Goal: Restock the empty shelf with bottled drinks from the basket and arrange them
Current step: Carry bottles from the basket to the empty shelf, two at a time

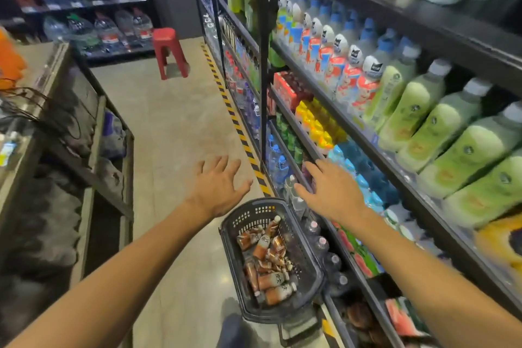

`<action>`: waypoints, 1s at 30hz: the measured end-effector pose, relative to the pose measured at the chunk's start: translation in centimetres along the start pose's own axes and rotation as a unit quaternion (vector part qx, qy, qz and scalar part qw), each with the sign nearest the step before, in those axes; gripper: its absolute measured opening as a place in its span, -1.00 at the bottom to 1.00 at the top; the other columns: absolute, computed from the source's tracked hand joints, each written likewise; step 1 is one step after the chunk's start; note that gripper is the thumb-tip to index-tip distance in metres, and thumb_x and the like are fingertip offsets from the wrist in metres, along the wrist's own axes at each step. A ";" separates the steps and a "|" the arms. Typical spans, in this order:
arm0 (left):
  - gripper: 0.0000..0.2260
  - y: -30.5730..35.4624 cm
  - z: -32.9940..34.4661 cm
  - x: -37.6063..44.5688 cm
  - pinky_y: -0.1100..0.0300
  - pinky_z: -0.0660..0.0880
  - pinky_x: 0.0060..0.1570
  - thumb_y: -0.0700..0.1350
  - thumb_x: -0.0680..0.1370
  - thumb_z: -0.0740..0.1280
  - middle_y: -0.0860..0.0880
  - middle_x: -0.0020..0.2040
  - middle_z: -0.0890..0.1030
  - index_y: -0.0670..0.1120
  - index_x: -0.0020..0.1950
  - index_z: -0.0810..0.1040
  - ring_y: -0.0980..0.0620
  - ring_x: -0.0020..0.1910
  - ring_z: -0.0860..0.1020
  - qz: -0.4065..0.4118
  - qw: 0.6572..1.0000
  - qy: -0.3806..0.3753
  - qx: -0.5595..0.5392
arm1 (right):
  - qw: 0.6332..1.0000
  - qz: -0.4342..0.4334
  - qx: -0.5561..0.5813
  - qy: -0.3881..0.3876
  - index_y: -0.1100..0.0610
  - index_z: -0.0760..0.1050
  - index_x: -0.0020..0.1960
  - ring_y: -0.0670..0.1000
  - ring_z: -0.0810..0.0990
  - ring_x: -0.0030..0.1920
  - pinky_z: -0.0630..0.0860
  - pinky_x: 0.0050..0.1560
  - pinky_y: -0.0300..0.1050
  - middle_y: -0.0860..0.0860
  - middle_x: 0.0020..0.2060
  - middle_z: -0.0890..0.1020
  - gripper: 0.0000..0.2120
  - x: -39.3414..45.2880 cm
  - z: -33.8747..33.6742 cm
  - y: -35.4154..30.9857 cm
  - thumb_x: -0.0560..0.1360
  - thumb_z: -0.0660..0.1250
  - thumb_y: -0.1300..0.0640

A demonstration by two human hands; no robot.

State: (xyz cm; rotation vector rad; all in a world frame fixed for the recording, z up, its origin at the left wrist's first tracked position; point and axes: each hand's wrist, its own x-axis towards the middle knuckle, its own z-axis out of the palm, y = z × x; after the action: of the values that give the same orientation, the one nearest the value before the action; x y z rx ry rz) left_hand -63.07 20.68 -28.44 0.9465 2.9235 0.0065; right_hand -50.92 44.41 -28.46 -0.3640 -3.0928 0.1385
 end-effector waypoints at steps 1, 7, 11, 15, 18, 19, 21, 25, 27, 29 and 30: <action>-0.32 -0.2 1.0 0.8 -0.15 0.03 0.54 0.37 0.58 -0.13 -0.09 0.62 0.20 0.05 0.59 0.21 -0.07 0.60 0.13 0.003 1.000 -0.007 -0.002 | 1.000 0.009 -0.004 -0.011 0.09 0.36 0.52 0.12 0.48 0.35 0.40 0.34 0.03 0.06 0.30 0.54 -0.36 0.5 1.0 0.2 0.62 0.10 -0.31; -0.35 -2.2 8.5 5.8 -0.17 0.04 0.55 0.35 0.62 -0.09 -0.11 0.62 0.20 0.02 0.61 0.20 -0.09 0.60 0.12 0.026 0.999 -0.045 0.002 | 0.996 0.061 0.003 -0.062 0.10 0.18 0.64 0.14 0.27 0.57 0.18 0.58 0.05 0.14 0.57 0.32 -0.24 3.5 7.1 -0.1 0.62 -0.05 -0.35; -0.30 -3.6 14.2 8.8 -0.15 -0.04 0.57 0.35 0.58 -0.20 -0.09 0.65 0.07 0.04 0.65 0.06 -0.06 0.63 0.01 0.048 0.994 -0.093 0.001 | 0.991 0.089 0.034 -0.089 0.19 0.40 0.53 0.23 0.49 0.42 0.36 0.47 0.11 0.21 0.42 0.51 -0.33 5.2 12.5 -0.6 0.62 0.12 -0.25; -0.33 -4.6 20.3 11.3 -0.15 -0.06 0.58 0.32 0.62 -0.17 -0.09 0.66 0.01 0.03 0.66 0.00 -0.07 0.64 -0.04 0.062 0.989 -0.135 -0.016 | 0.987 0.100 0.051 -0.116 0.19 0.40 0.52 0.23 0.53 0.37 0.43 0.40 0.12 0.21 0.36 0.56 -0.27 6.7 19.3 -0.3 0.57 0.07 -0.29; -0.36 -4.6 26.1 12.9 -0.12 -0.07 0.58 0.29 0.65 -0.10 -0.09 0.66 0.00 0.01 0.67 -0.02 -0.07 0.64 -0.05 0.058 0.984 -0.169 -0.021 | 0.975 0.112 0.047 -0.187 0.07 0.05 0.67 0.11 0.14 0.62 0.12 0.61 0.07 0.10 0.62 0.21 -0.11 7.5 25.7 0.7 0.53 -0.30 -0.45; -0.35 -4.4 28.3 13.4 -0.11 -0.07 0.57 0.29 0.64 -0.11 -0.09 0.66 0.00 0.01 0.67 -0.02 -0.07 0.64 -0.04 0.056 0.982 -0.179 -0.023 | 0.973 0.121 0.052 -0.190 0.07 0.06 0.67 0.10 0.12 0.63 0.10 0.61 0.05 0.10 0.63 0.21 -0.16 7.7 27.7 1.1 0.57 -0.22 -0.44; -0.32 -3.8 32.9 14.3 -0.11 -0.06 0.58 0.31 0.61 -0.18 -0.09 0.66 0.01 0.01 0.66 -0.01 -0.07 0.64 -0.03 0.050 0.978 -0.199 -0.031 | 0.964 0.142 0.074 -0.211 0.04 0.07 0.67 0.09 0.09 0.64 0.05 0.63 0.02 0.07 0.63 0.18 -0.25 7.7 31.6 1.6 0.62 0.00 -0.36; -0.34 -2.3 42.7 14.9 -0.12 -0.04 0.58 0.29 0.62 -0.17 -0.10 0.66 -0.02 0.01 0.66 -0.07 -0.08 0.64 -0.05 0.053 0.967 -0.245 -0.033 | 0.955 0.130 0.070 -0.258 0.06 0.07 0.67 0.10 0.11 0.63 0.07 0.59 0.01 0.09 0.64 0.17 -0.23 7.5 40.3 3.1 0.61 -0.05 -0.37; -0.35 -1.4 47.9 14.9 -0.13 -0.03 0.58 0.28 0.64 -0.12 -0.10 0.66 -0.06 0.00 0.66 -0.10 -0.08 0.64 -0.08 0.052 0.960 -0.270 -0.043 | 0.954 0.121 0.074 -0.266 0.10 0.14 0.65 0.13 0.20 0.60 0.15 0.57 0.02 0.13 0.61 0.25 -0.24 7.1 45.3 3.6 0.61 0.02 -0.35; -0.34 -0.7 53.0 14.9 -0.15 -0.07 0.58 0.29 0.63 -0.13 -0.11 0.66 -0.12 0.01 0.66 -0.14 -0.08 0.63 -0.13 0.048 0.955 -0.290 -0.043 | 0.951 0.126 0.085 -0.269 0.10 0.17 0.63 0.14 0.24 0.59 0.19 0.56 0.03 0.14 0.59 0.29 -0.26 6.6 50.2 4.2 0.61 0.14 -0.31; -0.34 -0.4 55.5 14.9 -0.14 -0.11 0.59 0.30 0.63 -0.14 -0.11 0.65 -0.16 0.02 0.66 -0.17 -0.08 0.63 -0.16 0.044 0.951 -0.302 -0.043 | 0.947 0.129 0.092 -0.279 0.09 0.14 0.64 0.14 0.22 0.60 0.19 0.56 0.04 0.13 0.59 0.27 -0.25 6.4 52.7 4.4 0.61 0.16 -0.30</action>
State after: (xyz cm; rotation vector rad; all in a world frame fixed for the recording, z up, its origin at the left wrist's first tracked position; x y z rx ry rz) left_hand -71.67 28.13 -84.74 0.8727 2.3001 -0.1264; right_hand -57.94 45.67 -81.25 -0.8554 -3.5097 0.6376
